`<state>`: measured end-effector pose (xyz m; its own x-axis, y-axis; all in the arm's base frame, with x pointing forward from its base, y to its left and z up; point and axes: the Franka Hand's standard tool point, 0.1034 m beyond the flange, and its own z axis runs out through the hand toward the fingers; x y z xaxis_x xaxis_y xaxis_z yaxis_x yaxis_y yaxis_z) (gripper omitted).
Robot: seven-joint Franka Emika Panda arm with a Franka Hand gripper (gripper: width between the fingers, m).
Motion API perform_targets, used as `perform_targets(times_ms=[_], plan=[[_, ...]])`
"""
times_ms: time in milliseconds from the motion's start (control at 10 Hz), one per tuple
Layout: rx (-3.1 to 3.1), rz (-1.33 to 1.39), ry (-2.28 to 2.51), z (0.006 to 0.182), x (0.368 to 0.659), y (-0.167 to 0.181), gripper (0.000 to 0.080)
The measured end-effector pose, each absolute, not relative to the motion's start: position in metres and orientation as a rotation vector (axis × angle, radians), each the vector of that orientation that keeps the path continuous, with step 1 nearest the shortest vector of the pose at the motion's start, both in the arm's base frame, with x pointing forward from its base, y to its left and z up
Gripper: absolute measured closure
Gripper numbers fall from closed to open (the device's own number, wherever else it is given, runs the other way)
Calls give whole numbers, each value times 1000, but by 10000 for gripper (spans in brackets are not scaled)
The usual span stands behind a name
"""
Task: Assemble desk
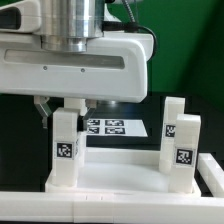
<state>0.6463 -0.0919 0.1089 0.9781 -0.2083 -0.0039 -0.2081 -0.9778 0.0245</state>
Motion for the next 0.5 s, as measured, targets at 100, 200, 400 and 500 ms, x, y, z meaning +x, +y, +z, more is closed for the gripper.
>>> perform_targets(times_ms=[100, 200, 400, 500], plan=[[3093, -31, -471, 107, 643, -91, 509], [3084, -43, -570, 107, 640, -91, 508], [3062, -64, -710, 107, 636, -89, 502], [3051, -68, -745, 107, 635, -88, 499]])
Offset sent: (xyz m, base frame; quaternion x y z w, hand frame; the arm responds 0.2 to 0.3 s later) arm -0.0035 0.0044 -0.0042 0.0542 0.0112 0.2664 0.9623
